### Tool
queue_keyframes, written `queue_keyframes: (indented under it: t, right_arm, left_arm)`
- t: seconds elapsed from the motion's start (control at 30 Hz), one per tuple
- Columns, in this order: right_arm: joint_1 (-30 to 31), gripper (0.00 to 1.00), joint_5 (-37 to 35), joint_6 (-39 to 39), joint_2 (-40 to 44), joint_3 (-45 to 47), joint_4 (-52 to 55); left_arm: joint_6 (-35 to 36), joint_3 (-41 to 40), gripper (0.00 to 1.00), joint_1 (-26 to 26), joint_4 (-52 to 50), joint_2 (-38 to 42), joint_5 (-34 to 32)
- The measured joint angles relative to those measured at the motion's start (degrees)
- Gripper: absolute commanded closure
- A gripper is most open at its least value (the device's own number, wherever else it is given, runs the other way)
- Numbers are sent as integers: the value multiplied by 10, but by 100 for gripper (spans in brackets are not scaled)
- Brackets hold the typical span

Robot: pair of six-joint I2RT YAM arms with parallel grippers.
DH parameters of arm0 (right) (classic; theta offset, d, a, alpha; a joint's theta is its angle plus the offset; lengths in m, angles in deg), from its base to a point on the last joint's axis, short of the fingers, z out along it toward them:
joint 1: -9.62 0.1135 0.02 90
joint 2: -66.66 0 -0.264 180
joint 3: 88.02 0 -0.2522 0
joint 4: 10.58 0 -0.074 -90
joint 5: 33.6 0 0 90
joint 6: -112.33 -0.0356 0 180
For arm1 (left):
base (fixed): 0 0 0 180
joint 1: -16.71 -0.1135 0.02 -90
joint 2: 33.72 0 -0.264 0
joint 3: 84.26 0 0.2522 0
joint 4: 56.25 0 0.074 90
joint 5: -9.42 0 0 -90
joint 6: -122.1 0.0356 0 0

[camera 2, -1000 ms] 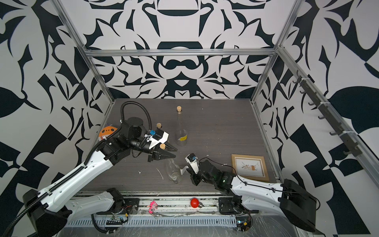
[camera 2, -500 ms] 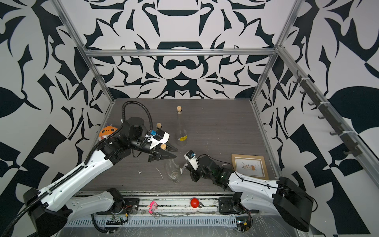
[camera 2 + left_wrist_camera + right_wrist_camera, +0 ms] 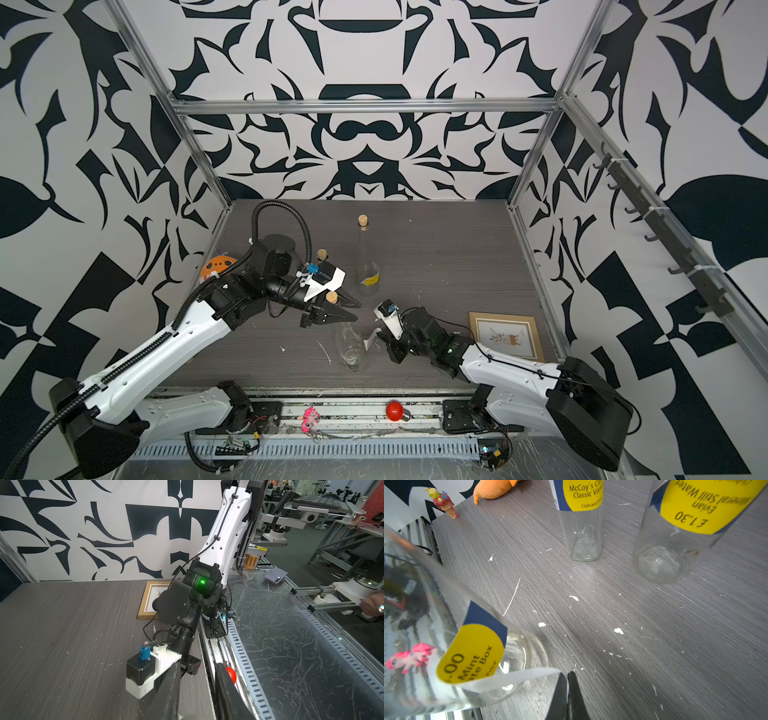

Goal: Remove the label from the bottle
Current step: Tear open the label from the bottle.

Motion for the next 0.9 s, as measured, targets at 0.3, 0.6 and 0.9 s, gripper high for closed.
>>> queue_keyframes:
  t: [0.3, 0.6, 0.9]
  right_arm:
    - [-13, 100, 11, 10, -22, -9, -2]
    - [-20, 100, 11, 20, -46, -17, -7]
    - [-21, 100, 27, 29, -45, -21, -5]
  left_arm:
    - [-1, 6, 100, 2, -16, -6, 17]
    - [-12, 11, 100, 7, -43, -6, 45]
    - [-19, 11, 100, 7, -41, -4, 59]
